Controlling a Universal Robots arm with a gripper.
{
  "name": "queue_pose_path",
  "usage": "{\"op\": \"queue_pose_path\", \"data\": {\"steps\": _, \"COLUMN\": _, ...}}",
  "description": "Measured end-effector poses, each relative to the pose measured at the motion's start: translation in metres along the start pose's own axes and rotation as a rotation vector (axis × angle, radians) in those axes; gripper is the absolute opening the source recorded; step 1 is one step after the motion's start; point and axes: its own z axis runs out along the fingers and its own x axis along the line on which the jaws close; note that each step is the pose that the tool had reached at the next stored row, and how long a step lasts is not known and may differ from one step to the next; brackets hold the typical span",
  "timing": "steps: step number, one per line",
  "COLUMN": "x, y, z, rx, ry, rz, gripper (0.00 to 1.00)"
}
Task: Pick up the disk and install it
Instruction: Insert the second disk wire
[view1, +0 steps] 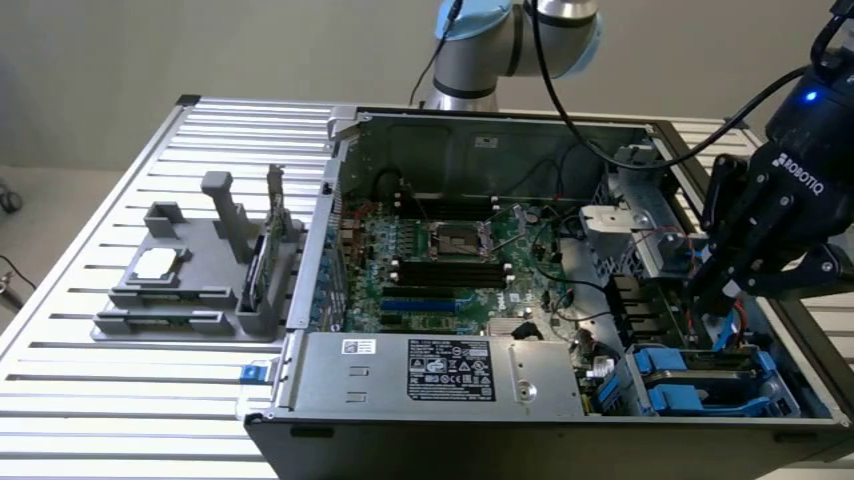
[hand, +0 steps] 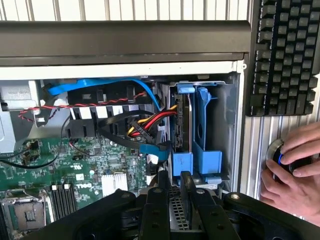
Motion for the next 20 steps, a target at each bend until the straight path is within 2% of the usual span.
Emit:
{"op": "queue_pose_path", "data": {"steps": 10, "x": 0.007, "y": 0.0065, "z": 0.0024, "rx": -0.0002, "ry": -0.0038, "rz": 0.001, "gripper": 0.24}}
{"op": "queue_pose_path", "data": {"steps": 20, "x": 0.009, "y": 0.0123, "z": 0.0052, "rx": -0.0008, "ry": -0.0174, "rz": 0.002, "gripper": 0.24}}
